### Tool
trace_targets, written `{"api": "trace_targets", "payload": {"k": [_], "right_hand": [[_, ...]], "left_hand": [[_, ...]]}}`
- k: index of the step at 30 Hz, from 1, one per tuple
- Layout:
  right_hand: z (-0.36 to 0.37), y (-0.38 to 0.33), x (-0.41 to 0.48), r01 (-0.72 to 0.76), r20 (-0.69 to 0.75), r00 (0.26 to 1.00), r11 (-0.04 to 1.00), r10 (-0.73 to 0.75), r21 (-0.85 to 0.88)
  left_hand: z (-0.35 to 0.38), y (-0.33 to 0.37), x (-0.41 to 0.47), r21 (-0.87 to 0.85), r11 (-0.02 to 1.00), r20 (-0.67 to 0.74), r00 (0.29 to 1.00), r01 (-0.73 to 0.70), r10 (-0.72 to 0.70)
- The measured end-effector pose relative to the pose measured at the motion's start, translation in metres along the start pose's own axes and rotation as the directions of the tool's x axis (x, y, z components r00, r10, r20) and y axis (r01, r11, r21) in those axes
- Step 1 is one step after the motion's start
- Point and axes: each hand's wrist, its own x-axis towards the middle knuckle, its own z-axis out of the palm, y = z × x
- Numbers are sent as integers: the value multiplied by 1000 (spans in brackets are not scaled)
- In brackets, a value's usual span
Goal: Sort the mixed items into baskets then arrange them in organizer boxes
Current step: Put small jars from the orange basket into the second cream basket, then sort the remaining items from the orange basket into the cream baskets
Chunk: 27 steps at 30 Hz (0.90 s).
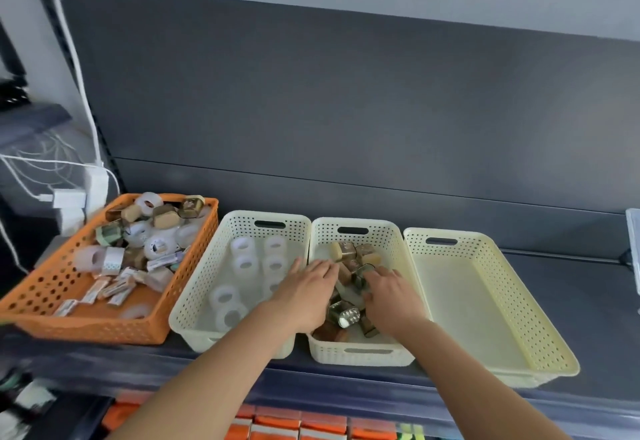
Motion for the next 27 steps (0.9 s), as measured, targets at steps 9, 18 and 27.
{"api": "trace_targets", "payload": {"k": [9, 18, 27], "right_hand": [[-5, -70, 22, 195, -134, 974, 977, -183, 83], [-3, -198, 45, 486, -120, 874, 857, -471, 169], [28, -313, 67, 689, 156, 714, 725, -682, 17]], "left_hand": [[-40, -62, -54, -13, 991, -269, 954, 135, -133], [-63, -173, -136, 38, 898, -190, 886, 438, -424], [-39, -268, -177, 64, 784, 294, 740, 617, -606]]}}
